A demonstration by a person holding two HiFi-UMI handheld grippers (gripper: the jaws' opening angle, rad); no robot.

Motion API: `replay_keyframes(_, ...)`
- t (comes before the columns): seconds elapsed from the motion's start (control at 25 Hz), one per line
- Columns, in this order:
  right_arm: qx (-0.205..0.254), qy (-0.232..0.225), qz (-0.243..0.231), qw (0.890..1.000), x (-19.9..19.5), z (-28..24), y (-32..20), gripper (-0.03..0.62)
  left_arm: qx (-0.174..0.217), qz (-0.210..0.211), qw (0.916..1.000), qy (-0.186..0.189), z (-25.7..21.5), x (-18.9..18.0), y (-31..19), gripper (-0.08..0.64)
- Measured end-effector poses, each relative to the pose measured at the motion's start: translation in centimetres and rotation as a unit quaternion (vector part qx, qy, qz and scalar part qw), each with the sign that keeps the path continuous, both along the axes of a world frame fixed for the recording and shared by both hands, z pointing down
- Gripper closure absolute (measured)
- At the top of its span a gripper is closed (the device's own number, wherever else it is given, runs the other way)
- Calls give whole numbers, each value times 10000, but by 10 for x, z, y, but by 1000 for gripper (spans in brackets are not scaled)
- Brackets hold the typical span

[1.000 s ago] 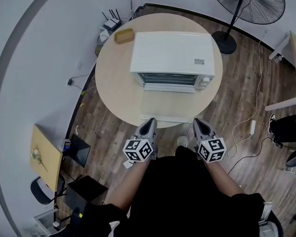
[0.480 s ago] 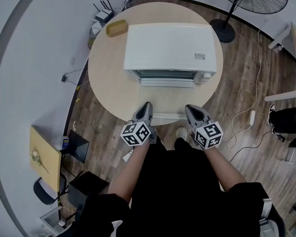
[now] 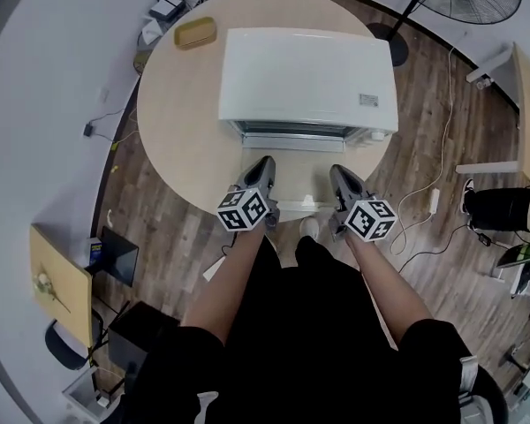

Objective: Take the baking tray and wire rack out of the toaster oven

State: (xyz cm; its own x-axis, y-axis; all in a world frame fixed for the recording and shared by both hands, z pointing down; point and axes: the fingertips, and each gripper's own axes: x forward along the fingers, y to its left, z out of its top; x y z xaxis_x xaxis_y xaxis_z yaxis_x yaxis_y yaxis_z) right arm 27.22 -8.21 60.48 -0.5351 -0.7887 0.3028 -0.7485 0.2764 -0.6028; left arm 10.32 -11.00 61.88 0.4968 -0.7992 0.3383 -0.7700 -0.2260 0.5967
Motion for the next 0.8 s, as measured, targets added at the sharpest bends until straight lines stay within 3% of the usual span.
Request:
replay_keyframes(0.24, -425, -859, 178, 9952, -17, 34, -37, 583, -167, -172, 9993, 284, 28, -4, -37, 537)
replay_keyframes(0.36, -705, -1107, 314, 9908, -19, 57, -54, 507, -377, -368, 9968, 607, 45, -7, -54, 482)
replay_keyframes(0.48, -961, -1418, 637, 9832, -14, 74, -71, 469, -650, -606, 9901, 1084, 64, -10, -66, 397)
replay_keyframes(0.68, -1145, -1832, 1182, 9692, -1, 98, -107, 465, -958, -934, 9787, 1558, 88, -12, -92, 374)
replay_keyframes(0.8, -1264, -2213, 1513, 9551, 6, 105, -123, 465, -1090, -1132, 9708, 1811, 95, -12, -103, 368)
